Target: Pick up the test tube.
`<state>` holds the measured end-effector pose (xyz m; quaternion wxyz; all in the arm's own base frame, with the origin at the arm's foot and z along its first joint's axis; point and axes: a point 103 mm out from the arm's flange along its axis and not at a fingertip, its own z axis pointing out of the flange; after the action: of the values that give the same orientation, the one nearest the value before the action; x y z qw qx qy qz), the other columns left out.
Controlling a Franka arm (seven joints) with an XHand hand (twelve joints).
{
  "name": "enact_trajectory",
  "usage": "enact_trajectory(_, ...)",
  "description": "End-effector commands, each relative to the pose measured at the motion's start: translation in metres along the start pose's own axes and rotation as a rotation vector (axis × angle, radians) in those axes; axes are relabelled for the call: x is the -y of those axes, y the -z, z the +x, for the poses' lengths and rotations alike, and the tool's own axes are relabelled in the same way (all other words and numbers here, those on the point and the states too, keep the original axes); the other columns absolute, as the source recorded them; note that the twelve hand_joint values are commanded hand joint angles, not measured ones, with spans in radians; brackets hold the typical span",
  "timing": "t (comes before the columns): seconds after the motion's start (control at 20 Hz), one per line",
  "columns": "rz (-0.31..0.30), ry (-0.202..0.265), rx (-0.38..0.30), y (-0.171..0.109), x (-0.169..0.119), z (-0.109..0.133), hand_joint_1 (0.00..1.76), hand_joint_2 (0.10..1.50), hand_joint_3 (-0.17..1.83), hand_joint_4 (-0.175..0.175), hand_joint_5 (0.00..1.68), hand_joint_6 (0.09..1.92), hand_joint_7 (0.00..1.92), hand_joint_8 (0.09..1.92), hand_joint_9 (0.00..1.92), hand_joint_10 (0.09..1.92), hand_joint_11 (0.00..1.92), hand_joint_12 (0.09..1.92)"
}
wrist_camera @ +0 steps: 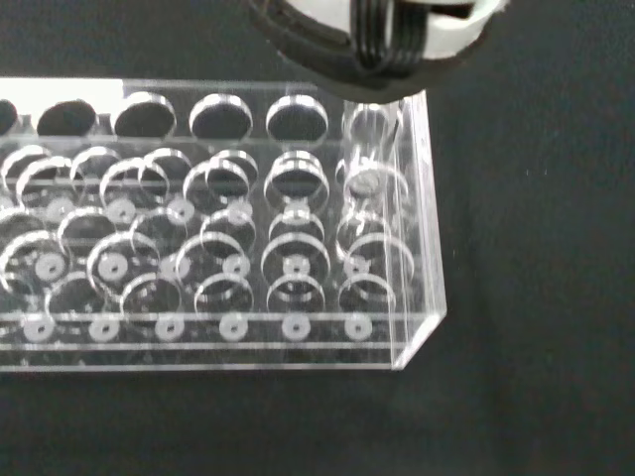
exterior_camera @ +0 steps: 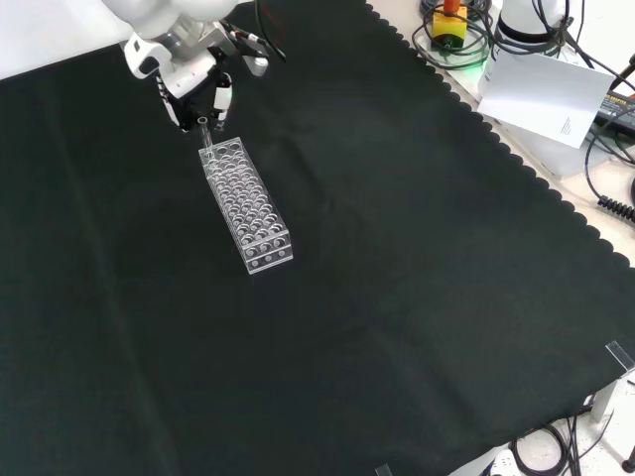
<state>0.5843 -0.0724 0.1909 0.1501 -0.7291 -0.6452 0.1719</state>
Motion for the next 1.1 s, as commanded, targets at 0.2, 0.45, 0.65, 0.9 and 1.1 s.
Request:
enact_trajectory(0.2, -0.111, 0.0, -0.047, 0.025, 0.003, 0.001, 1.42, 0.98, 0.0, -0.175, 1.3, 0.18, 1.3, 0.83, 1.26, 0.48, 1.05, 1.06)
enact_trajectory(0.45, -0.136, 0.019, -0.064, 0.038, 0.007, -0.004, 1.42, 0.98, 0.0, -0.175, 1.3, 0.17, 1.3, 0.83, 1.26, 0.48, 1.05, 1.06)
enact_trajectory(0.65, -0.15, 0.022, -0.056, 0.051, 0.012, -0.005, 1.42, 0.98, 0.0, -0.175, 1.31, 0.16, 1.3, 0.82, 1.26, 0.49, 1.05, 1.06)
enact_trajectory(0.9, -0.168, 0.024, -0.063, 0.069, 0.02, -0.008, 1.42, 0.98, 0.0, -0.175, 1.33, 0.12, 1.3, 0.82, 1.26, 0.48, 1.05, 1.07)
enact_trajectory(1.1, -0.186, 0.031, -0.07, 0.086, 0.028, -0.008, 1.42, 0.98, 0.0, -0.175, 1.33, 0.11, 1.3, 0.82, 1.26, 0.49, 1.04, 1.07)
